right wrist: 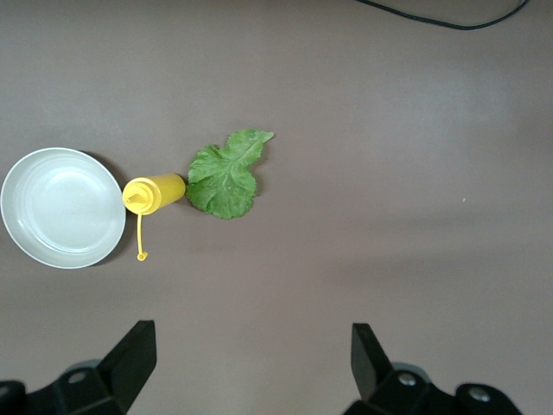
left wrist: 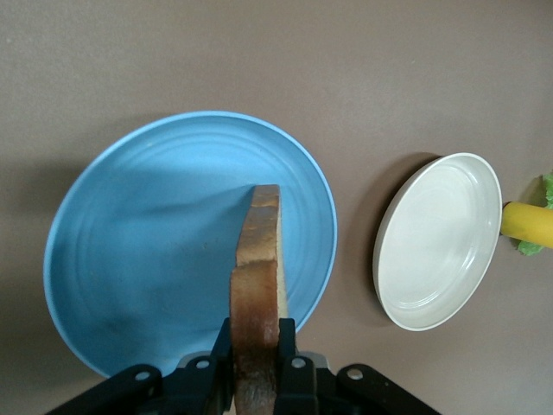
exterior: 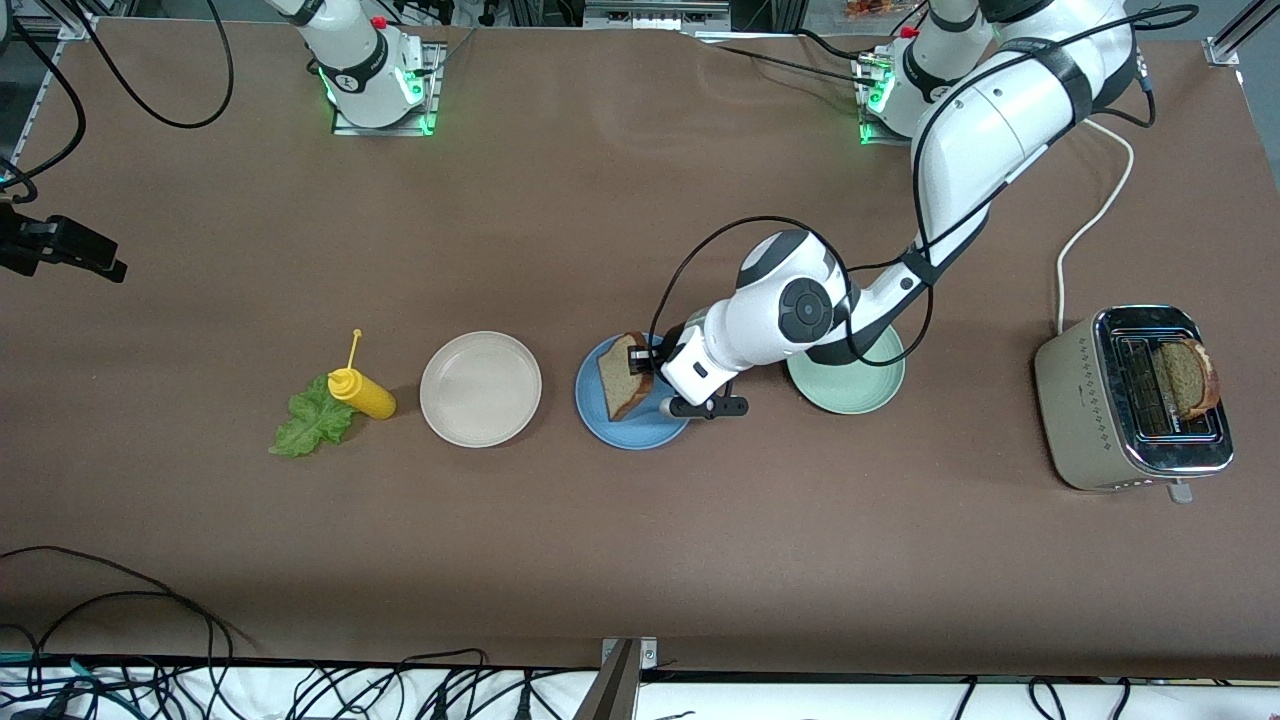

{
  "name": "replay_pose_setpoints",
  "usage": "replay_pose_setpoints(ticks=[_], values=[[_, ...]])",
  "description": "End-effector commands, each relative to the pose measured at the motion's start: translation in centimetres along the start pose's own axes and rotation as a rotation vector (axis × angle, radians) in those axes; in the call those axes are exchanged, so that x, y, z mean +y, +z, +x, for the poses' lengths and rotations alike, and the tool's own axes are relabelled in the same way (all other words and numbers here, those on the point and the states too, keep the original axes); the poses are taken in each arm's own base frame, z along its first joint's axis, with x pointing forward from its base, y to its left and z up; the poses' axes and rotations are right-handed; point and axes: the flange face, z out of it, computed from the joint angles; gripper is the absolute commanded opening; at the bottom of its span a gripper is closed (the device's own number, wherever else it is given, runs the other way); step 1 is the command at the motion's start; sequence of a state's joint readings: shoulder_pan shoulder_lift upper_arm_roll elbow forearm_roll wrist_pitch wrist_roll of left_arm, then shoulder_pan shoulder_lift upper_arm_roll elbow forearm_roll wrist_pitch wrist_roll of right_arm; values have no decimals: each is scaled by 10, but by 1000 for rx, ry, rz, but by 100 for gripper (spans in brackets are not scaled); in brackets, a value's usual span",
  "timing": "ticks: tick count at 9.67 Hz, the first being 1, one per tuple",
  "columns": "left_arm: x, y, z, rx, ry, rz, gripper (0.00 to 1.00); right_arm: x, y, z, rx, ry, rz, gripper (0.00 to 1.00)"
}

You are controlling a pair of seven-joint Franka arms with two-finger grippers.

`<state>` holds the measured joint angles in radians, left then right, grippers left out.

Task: Make sandwich in blue plate with both arms
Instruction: 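Lower the bread onto the blue plate and open the left gripper, then move the left gripper to the toaster while the right gripper reaches lettuce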

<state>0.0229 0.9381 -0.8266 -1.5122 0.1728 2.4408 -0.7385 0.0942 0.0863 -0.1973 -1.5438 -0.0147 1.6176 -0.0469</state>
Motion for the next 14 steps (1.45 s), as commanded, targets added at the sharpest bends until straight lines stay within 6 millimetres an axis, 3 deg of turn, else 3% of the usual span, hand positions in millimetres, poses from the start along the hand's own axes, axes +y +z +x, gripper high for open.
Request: replay_pose_setpoints(ticks=[1, 3, 5, 14], values=[[8, -10, 8, 8, -9, -23, 100, 2, -6, -2, -1, -4, -12, 100], [10, -24, 12, 17, 2, 0, 100, 2, -6, -2, -1, -4, -12, 100], [14, -53, 14, 33, 19, 35, 100, 2, -6, -2, -1, -4, -12, 100], [1, -223, -16, 76, 4, 416, 100, 2, -6, -2, -1, -4, -14, 100]])
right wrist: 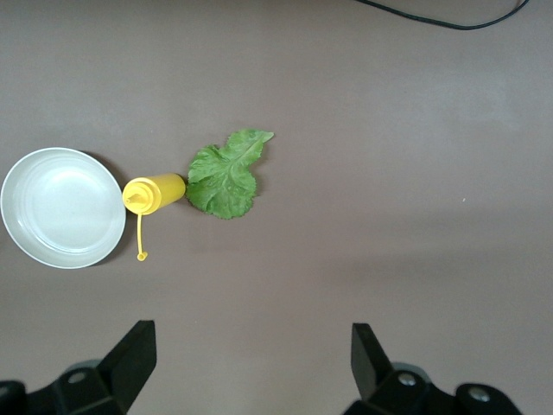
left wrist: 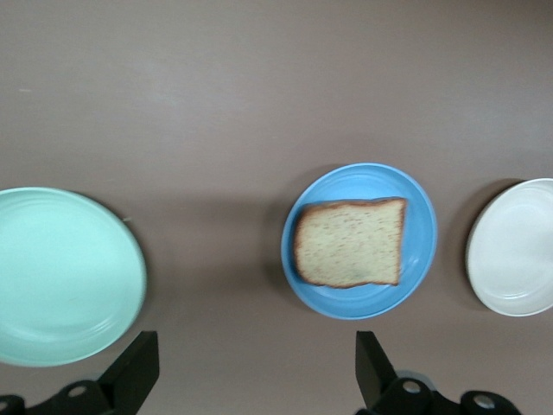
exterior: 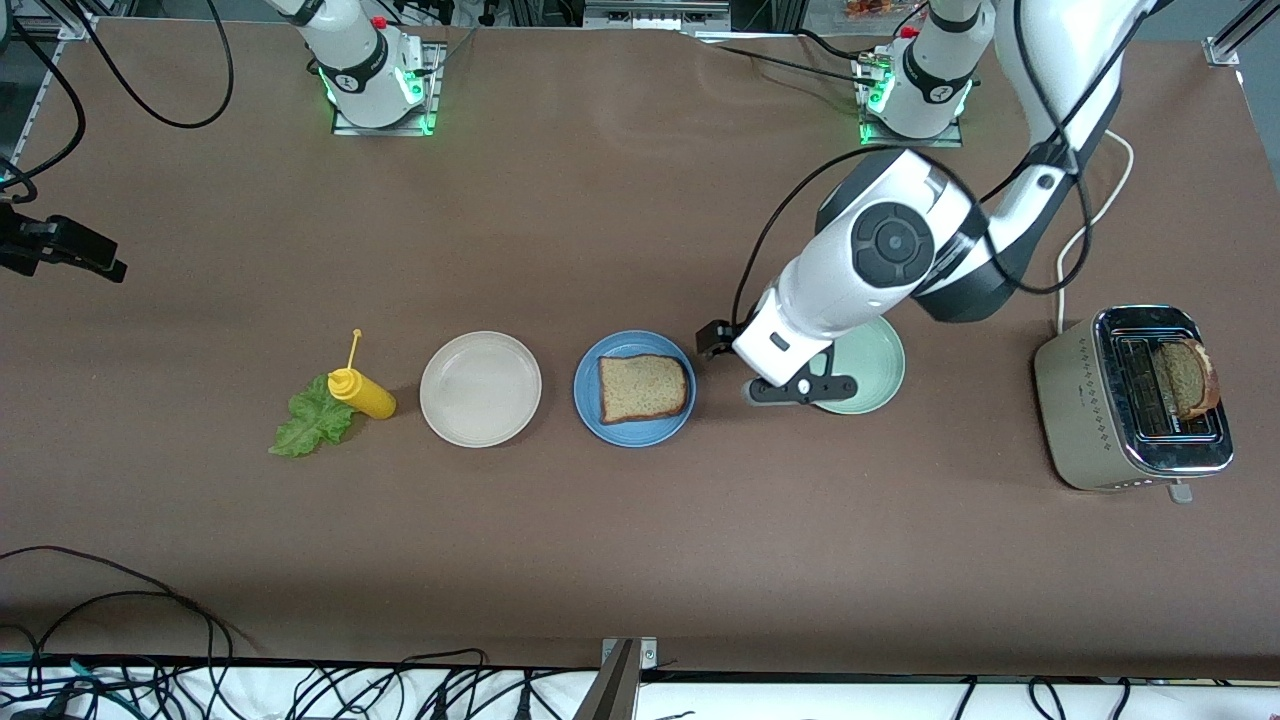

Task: Make sandwich in blue plate with both arms
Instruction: 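Move the left gripper to the toaster while the right gripper reaches lettuce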

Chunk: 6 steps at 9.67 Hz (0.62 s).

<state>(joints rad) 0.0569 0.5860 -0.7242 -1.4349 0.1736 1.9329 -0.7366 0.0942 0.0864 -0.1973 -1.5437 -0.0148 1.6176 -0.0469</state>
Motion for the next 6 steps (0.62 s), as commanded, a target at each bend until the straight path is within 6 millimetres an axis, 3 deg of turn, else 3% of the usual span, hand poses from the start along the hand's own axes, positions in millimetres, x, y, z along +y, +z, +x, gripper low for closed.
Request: replay_pose_setpoints(ticks=[1, 6], values=[[-36, -54, -9, 41, -28, 107, 100, 2, -6, -2, -2, -6, -13, 100], [-107, -120, -7, 39, -9, 154, 100, -6, -3, 0, -6, -11, -16, 100]])
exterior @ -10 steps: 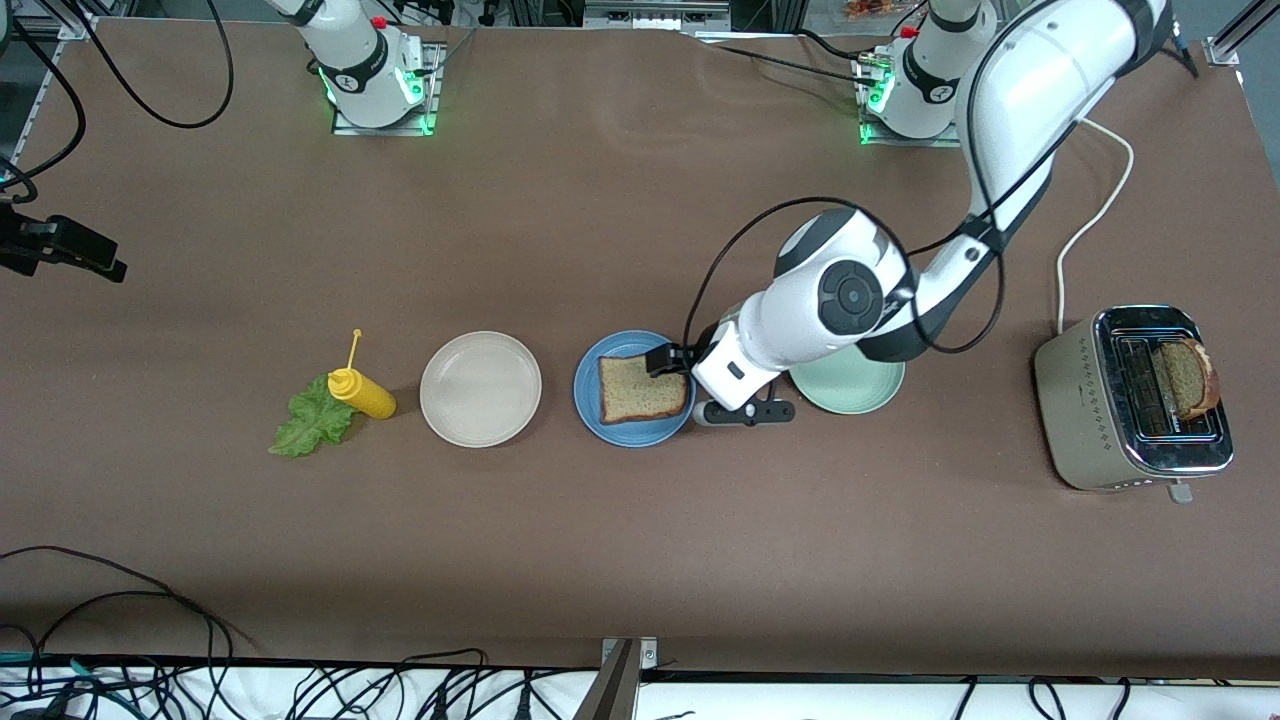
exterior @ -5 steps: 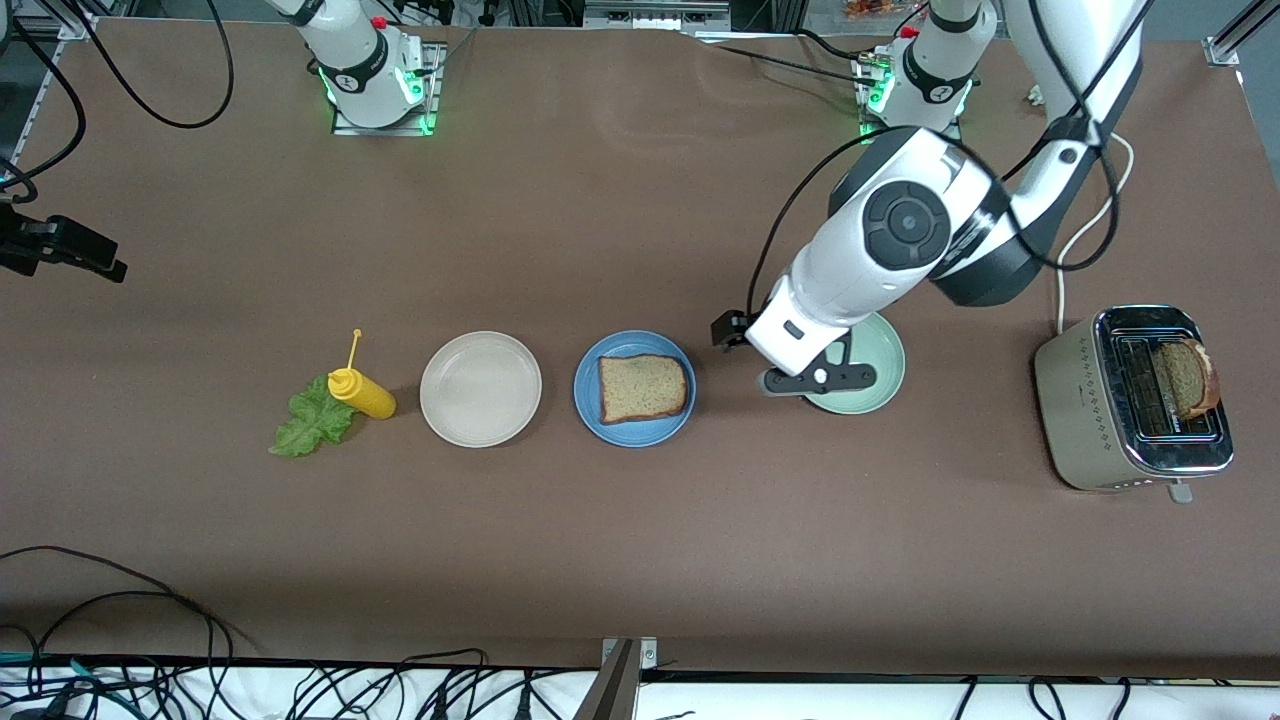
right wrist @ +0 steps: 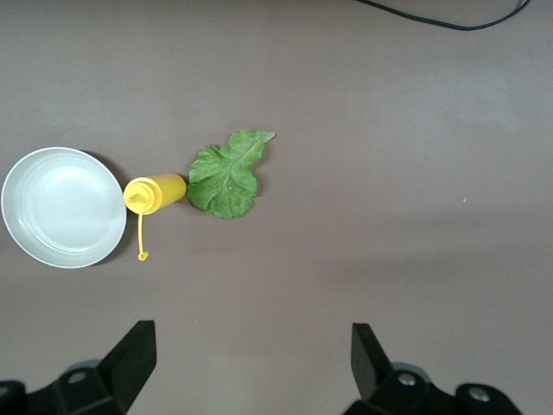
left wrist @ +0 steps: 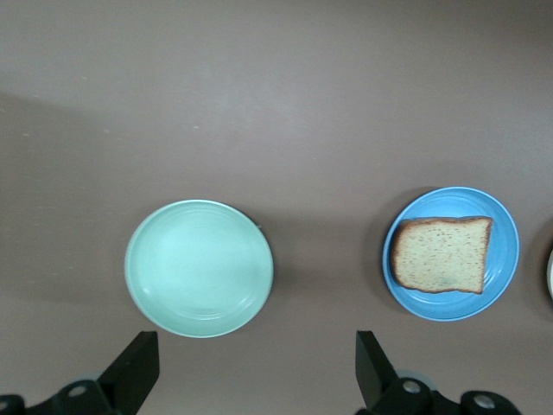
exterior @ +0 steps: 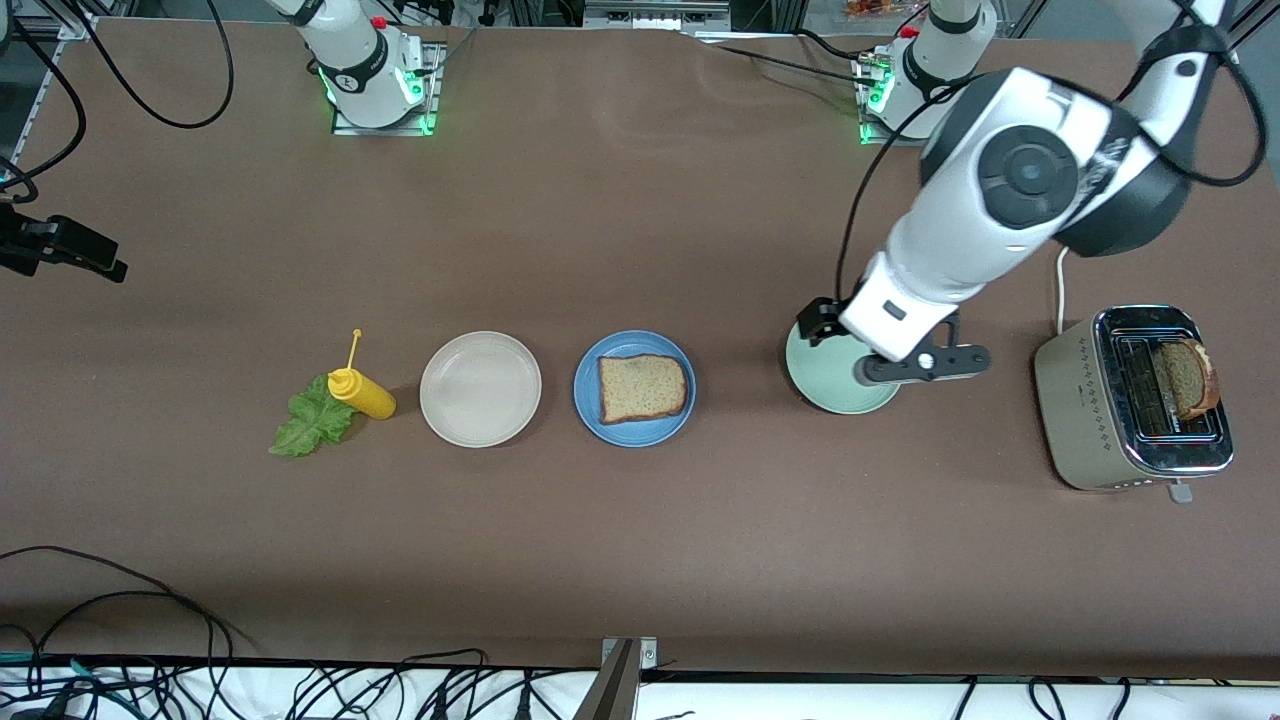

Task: Make sandwich in blue plate with both arms
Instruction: 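Move the left gripper to the toaster while the right gripper reaches lettuce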

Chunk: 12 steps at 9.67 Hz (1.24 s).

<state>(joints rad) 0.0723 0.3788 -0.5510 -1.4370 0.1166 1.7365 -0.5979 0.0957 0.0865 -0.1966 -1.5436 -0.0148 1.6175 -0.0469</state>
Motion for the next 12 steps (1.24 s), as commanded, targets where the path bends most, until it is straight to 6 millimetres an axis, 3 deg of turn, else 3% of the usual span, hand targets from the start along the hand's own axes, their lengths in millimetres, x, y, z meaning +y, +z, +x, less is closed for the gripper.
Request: replay_pose_setpoints(ticks=[1, 4, 7, 8, 11, 12], values=[[-46, -26, -8, -8, -11, 37, 100, -8, 0, 1, -12, -15, -15, 100], [-104, -40, 5, -16, 5, 71, 100, -23, 12, 3, -37, -38, -18, 100], [-150, -44, 8, -28, 69, 75, 100, -32, 22, 5, -71, -54, -21, 100], [-174, -44, 14, -30, 83, 77, 100, -34, 27, 4, -88, -63, -19, 100], [-251, -46, 29, -35, 117, 45, 100, -41, 61, 20, -132, -81, -18, 100], [-268, -45, 32, -33, 131, 47, 100, -39, 72, 26, -136, -107, -11, 100]])
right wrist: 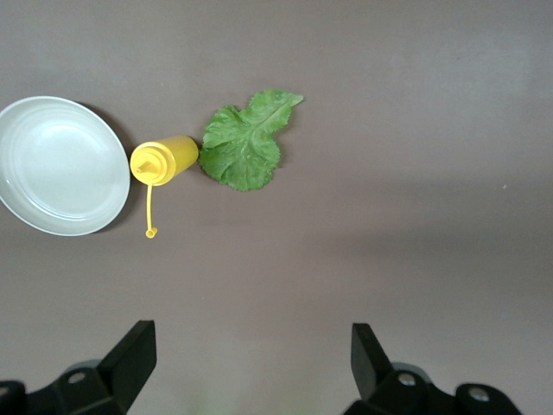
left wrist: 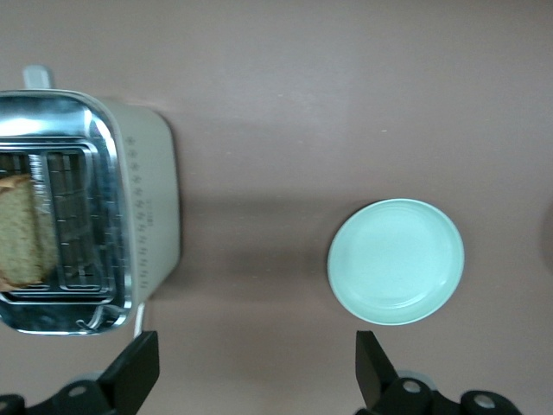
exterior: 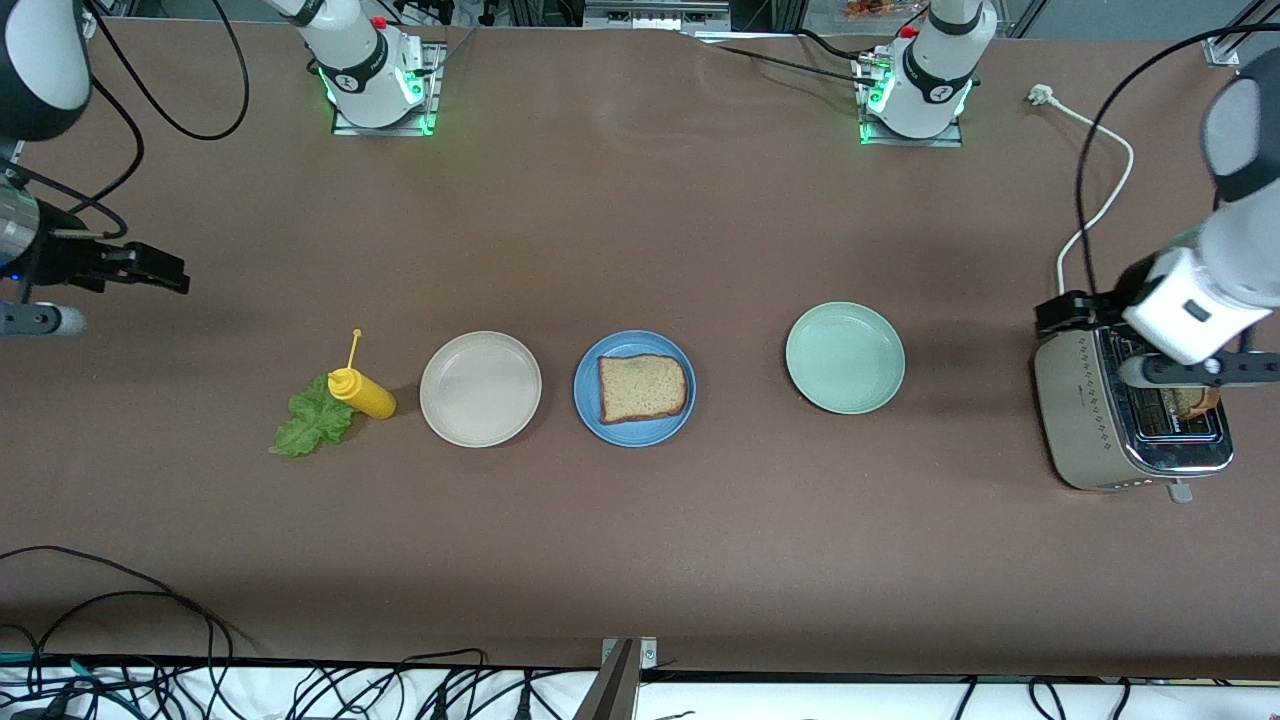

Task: Make sandwich in blue plate with both arms
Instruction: 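Lower the left gripper onto the bread while the right gripper nears lettuce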

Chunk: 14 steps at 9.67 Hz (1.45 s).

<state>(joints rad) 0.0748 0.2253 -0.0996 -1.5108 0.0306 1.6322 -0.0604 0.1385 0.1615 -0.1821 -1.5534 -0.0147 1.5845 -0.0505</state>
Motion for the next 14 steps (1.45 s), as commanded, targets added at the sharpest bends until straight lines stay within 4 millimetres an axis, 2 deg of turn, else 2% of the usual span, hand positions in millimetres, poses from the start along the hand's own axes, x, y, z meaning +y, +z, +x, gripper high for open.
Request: replay_pose_setpoints(ticks=[1, 3, 4, 5, 7, 11, 14], values=[[-53, 6, -6, 12, 36, -19, 100, -2, 29, 21, -18, -50, -6, 100], [-92, 22, -3, 41, 70, -3, 100, 1, 50, 35, -25, -55, -9, 100], [-110, 29, -3, 51, 95, 4, 100, 10, 60, 41, -22, -72, 18, 100], [-121, 33, -3, 59, 95, 9, 100, 17, 72, 47, -26, -94, 38, 100], [-139, 44, 1, 65, 91, 18, 100, 14, 101, 66, -14, -101, 61, 100], [-188, 79, 12, 94, 124, 44, 100, 9, 177, 98, -3, -9, 65, 100], [-200, 106, 22, 85, 111, 50, 100, -8, 225, 112, 0, 15, 77, 100]])
